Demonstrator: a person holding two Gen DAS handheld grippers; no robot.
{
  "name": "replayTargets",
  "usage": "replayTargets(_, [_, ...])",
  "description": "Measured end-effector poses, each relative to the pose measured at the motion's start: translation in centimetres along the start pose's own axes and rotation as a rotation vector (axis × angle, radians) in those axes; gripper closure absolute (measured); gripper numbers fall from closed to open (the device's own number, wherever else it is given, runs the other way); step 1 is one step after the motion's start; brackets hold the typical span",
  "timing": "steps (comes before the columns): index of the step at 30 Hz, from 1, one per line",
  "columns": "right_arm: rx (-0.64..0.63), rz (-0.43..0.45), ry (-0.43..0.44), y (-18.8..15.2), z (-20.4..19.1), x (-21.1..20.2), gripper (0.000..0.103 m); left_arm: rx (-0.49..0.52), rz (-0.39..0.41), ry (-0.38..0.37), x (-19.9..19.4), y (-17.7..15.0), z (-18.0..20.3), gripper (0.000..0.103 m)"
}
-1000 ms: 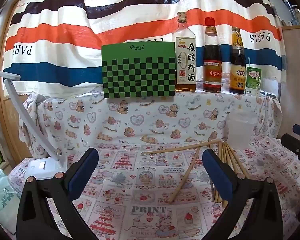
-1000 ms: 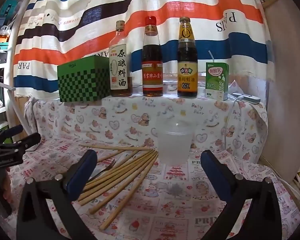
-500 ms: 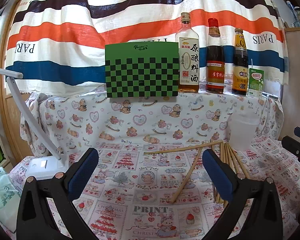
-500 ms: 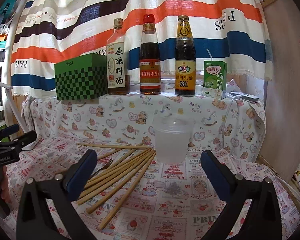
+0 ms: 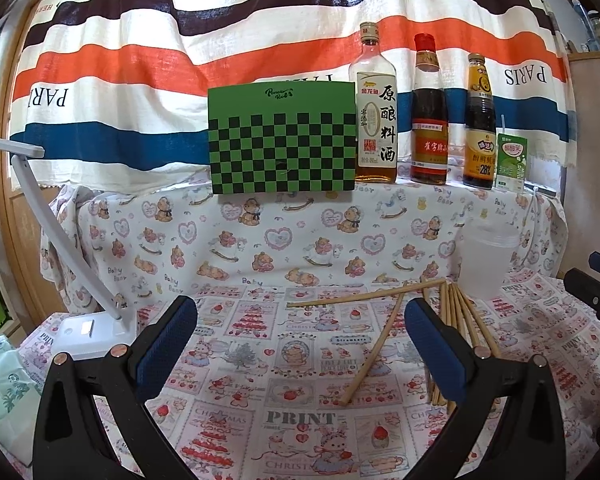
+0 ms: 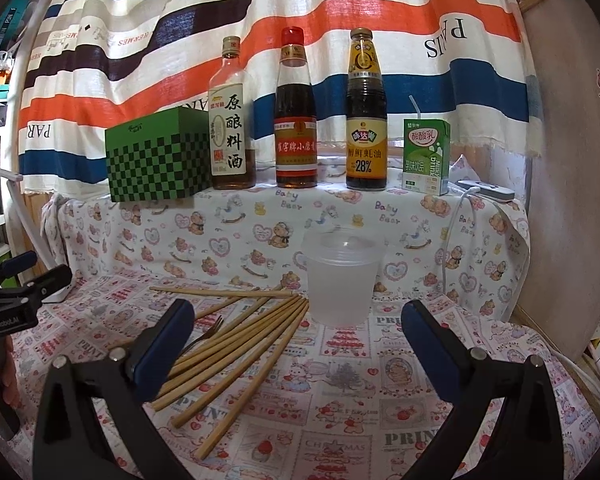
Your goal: Organize utensils
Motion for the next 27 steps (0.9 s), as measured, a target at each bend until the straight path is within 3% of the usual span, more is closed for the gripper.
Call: replayTargets(27, [-0.001,-0.007,-0.014,-0.17,0.04,0.01,0.000,0.011,-0.003,-0.003,-0.06,0.03,0.32,0.000])
Point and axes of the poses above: each gripper's, at about its wrist camera, not at the fingertips, and x roughly the way its jaws point, z to its right, y to its top, the point moved 9 cm from there along x, roughly the way its jaws point, and after that the axes turned 9 degrees about -x, right-handed, at the moved point
